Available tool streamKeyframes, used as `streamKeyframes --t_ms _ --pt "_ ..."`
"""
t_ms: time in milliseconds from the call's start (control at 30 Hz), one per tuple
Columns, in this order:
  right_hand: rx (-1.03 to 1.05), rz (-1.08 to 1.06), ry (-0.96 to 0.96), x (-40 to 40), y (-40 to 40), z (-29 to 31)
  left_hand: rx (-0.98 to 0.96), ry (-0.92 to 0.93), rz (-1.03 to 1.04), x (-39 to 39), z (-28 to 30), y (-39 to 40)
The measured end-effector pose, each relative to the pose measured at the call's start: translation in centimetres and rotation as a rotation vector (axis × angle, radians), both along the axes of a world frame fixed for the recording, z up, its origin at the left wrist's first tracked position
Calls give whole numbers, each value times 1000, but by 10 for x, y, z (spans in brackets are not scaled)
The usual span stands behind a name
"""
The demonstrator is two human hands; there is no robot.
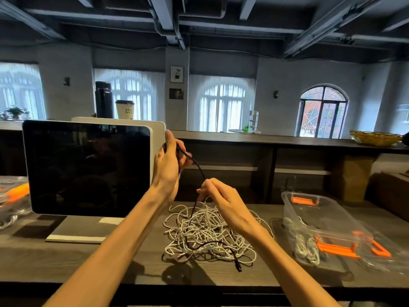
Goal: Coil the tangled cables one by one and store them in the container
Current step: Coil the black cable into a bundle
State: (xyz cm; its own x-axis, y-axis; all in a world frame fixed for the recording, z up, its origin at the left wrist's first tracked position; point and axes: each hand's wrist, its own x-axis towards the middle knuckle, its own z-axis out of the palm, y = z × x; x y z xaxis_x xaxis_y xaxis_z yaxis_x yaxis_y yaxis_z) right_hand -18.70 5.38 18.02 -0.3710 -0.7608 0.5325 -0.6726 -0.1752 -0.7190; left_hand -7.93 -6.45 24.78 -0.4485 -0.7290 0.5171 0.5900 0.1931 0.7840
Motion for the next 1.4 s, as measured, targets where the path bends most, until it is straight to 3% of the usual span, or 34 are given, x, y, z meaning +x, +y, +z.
streamKeyframes --t_ms 133,267,500,667,800,933,1100,1233,1400 --pt "-117 -120 143 -3 -5 5 175 143 -295 9 12 0" --pt "-140 -288 442 7 -6 20 261 171 -300 12 21 -5" --pt "16 -321 853 38 5 39 -29 -49 -173 15 22 5" --pt "-108 -225 922 54 12 50 -61 -173 -301 26 28 18" --pt "-233 -188 981 56 20 53 192 -65 -450 33 30 20" --pt "-292 -362 943 53 27 47 447 114 -539 37 32 16" --pt "-223 -543 896 53 32 41 241 36 -424 30 30 22" --pt "-85 -435 1022 61 29 42 5 -84 -343 23 24 31" --pt "-93 -328 1118 50 38 48 -63 -177 -372 24 20 38"
